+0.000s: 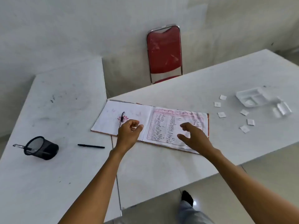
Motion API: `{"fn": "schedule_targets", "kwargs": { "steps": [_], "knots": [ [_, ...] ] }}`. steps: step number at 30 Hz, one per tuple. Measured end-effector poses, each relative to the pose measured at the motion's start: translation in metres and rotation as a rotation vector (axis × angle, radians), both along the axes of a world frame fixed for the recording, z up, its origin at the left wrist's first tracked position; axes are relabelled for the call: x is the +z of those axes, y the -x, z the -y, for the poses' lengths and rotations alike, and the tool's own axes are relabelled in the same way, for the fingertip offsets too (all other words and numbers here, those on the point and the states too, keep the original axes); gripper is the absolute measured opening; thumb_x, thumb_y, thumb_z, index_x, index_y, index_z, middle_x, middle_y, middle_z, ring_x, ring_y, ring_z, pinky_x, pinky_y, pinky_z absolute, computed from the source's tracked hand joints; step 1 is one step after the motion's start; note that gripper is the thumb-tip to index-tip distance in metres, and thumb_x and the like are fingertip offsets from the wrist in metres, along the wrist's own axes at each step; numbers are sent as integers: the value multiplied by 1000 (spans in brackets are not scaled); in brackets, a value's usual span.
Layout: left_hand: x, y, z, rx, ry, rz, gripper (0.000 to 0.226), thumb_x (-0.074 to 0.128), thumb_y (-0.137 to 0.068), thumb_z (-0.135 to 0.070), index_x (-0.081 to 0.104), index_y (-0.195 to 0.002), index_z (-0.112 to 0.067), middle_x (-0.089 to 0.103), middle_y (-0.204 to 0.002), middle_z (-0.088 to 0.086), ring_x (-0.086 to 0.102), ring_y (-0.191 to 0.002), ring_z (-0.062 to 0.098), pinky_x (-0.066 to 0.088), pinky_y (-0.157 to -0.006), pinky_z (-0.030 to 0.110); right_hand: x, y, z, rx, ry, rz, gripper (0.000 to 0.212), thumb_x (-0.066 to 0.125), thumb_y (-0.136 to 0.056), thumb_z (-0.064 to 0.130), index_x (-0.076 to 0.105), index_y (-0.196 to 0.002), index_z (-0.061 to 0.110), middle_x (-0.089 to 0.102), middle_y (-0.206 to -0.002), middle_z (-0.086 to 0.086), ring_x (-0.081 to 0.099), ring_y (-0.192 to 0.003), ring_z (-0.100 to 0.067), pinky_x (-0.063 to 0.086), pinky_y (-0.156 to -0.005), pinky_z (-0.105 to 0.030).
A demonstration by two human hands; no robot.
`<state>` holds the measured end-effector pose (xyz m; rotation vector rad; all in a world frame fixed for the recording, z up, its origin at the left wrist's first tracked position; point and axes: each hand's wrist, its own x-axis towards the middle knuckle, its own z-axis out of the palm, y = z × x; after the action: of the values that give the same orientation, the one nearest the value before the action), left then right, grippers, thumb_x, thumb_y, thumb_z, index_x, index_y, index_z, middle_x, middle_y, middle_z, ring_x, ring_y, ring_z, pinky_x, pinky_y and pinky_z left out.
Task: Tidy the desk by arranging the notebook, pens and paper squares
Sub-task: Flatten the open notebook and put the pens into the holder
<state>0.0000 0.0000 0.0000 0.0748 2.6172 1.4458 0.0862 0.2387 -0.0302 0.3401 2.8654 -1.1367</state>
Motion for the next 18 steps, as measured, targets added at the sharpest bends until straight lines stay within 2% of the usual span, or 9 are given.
{"fn": "schedule_targets", "kwargs": {
  "steps": [2, 5, 8, 10, 14, 18],
  "knots": [
    [-9, 11, -7, 54, 43, 13, 22, 66, -84, -25, 66, -101, -11, 68, -100, 1, 61, -86, 12, 46, -74, 21, -17, 9, -11, 39, -66, 83, 44, 62, -86, 35, 51, -123, 17, 63, -124, -6, 58, -113, -25, 45, -95, -39],
    [-31, 27, -15, 96, 86, 26, 22, 66, -84, -26, 67, -99, -10, 69, -99, 3, 64, -89, 17, 51, -79, 27, -43, 23, -28, 71, -185, 133, 46, 62, -85, 35, 51, -125, 16, 60, -129, -9, 56, -117, -29, 40, -100, -40],
    [-52, 43, -17, 105, 196, 38, 25, 65, -85, -25, 65, -104, -10, 68, -106, 5, 62, -95, 19, 49, -83, 28, -64, 35, -38, -13, -330, 115, 50, 62, -85, 32, 49, -129, 13, 54, -136, -13, 47, -128, -30, 27, -110, -47],
    [-65, 50, -11, 126, 290, 38, 28, 63, -85, -26, 63, -109, -10, 66, -113, 7, 62, -103, 24, 47, -91, 36, -76, 36, -41, -60, -412, 123, 52, 60, -86, 32, 46, -131, 11, 48, -140, -16, 40, -134, -31, 17, -113, -53],
    [-91, 79, 4, 176, 567, 71, 46, 59, -87, -30, 50, -126, -8, 54, -130, 13, 50, -119, 32, 35, -100, 45, -96, 56, -46, -72, -468, 188, 60, 55, -88, 38, 37, -139, 11, 32, -150, -21, 23, -143, -36, 6, -114, -58],
    [-111, 104, 13, 212, 728, 147, 51, 53, -89, -39, 47, -124, -2, 52, -125, 19, 47, -118, 36, 35, -98, 50, -108, 76, -51, -120, -492, 290, 72, 50, -88, 48, 23, -145, 12, 19, -155, -23, 10, -146, -37, -1, -113, -60]
  ]
}}
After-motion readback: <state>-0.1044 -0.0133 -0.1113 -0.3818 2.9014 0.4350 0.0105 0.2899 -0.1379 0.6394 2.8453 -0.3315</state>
